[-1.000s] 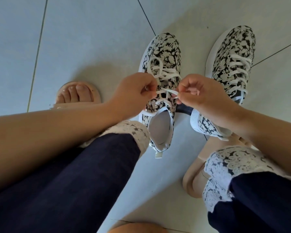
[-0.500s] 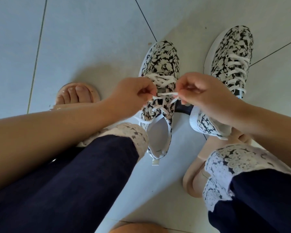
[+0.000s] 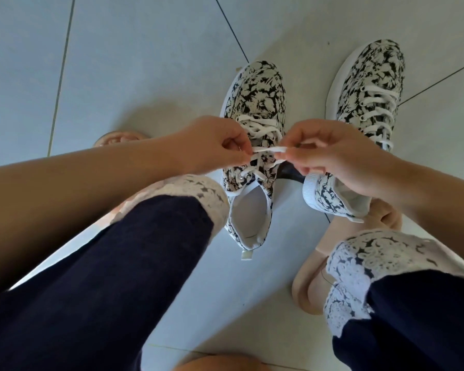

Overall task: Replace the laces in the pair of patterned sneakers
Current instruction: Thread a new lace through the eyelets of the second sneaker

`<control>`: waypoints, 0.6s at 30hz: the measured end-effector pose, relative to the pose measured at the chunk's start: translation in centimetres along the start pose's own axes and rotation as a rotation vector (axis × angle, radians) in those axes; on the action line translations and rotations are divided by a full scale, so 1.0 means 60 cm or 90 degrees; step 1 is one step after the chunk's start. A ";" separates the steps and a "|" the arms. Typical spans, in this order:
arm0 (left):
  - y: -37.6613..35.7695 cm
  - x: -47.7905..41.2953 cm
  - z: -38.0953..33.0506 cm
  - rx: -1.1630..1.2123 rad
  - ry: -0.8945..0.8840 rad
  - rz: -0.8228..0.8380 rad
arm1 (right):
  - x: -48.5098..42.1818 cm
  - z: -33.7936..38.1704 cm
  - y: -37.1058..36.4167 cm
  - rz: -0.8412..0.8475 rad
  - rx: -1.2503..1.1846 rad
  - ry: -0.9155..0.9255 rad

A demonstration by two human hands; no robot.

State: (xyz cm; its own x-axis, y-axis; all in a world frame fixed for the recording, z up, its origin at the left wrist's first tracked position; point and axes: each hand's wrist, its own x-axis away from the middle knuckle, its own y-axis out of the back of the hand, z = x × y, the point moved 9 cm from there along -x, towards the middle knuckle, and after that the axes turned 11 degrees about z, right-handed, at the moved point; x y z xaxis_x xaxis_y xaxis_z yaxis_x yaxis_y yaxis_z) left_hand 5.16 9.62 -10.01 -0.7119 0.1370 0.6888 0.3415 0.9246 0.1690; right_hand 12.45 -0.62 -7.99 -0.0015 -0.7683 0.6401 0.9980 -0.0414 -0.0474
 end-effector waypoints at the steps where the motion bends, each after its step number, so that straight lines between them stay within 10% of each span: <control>1: 0.002 0.001 0.000 -0.012 0.004 -0.002 | 0.002 -0.006 0.001 0.028 -0.086 -0.004; 8: 0.002 0.024 0.037 0.297 0.038 0.036 | 0.007 -0.030 -0.016 0.104 0.054 -0.082; 13: 0.001 0.015 0.021 0.124 0.050 0.032 | 0.005 -0.020 -0.018 0.133 0.079 -0.066; 18: -0.002 0.034 0.039 0.477 0.006 0.092 | 0.015 -0.036 -0.005 0.126 0.030 -0.082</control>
State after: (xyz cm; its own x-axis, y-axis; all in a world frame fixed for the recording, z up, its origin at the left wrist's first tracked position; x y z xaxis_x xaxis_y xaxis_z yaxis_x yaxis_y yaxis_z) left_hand 2.26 10.62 -10.26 -0.6860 0.2747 0.6738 -0.0793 0.8923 -0.4445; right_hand 12.01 -2.68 -9.02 0.1998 -0.6704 0.7146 0.9798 0.1346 -0.1477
